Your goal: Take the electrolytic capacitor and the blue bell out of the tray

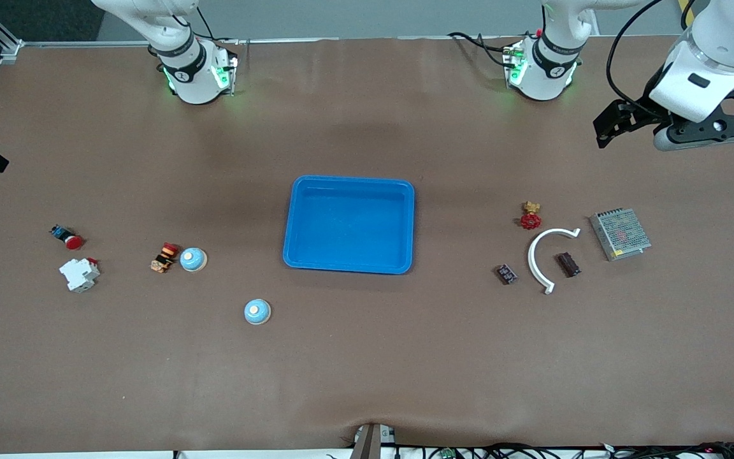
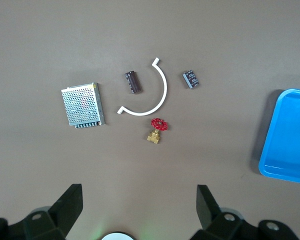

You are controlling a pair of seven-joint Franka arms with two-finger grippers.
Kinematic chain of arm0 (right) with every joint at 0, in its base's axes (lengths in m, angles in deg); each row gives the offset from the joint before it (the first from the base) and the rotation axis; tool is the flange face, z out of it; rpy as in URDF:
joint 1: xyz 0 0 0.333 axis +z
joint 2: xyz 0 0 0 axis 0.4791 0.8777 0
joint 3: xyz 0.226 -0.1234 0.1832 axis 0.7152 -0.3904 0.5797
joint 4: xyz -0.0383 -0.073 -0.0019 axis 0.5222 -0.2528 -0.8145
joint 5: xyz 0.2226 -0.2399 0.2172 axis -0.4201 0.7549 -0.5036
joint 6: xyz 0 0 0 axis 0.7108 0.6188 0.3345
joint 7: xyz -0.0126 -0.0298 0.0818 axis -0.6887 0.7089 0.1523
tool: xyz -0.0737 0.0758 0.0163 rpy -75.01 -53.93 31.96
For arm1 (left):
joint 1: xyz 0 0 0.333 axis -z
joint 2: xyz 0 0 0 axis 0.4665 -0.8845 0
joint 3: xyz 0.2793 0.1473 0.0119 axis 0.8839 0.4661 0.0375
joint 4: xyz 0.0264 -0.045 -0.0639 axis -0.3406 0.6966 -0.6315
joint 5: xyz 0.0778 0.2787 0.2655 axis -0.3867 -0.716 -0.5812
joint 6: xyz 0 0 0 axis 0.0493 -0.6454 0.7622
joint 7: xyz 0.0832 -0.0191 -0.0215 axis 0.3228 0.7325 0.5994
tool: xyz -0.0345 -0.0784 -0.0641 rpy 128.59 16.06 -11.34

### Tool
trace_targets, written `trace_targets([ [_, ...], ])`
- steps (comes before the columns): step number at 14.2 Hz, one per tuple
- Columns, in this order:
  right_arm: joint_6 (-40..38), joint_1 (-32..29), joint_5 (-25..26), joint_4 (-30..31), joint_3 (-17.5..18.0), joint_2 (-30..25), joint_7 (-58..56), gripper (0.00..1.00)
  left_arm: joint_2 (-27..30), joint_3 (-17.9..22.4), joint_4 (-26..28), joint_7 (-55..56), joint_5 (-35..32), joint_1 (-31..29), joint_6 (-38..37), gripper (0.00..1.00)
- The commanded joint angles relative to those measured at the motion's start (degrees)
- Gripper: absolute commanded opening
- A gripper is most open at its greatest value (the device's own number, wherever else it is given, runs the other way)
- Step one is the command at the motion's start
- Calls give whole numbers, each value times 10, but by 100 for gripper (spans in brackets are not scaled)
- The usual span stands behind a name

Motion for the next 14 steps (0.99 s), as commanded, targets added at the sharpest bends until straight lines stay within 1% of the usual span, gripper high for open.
trace_targets([
  [1, -6, -7, 6, -5, 5, 2, -5, 100, -6, -4, -3, -7, 6, -4, -1, 100],
  [14, -6, -7, 6, -5, 3, 3, -3, 100, -11, 0, -12, -10, 4, -5, -7, 100],
])
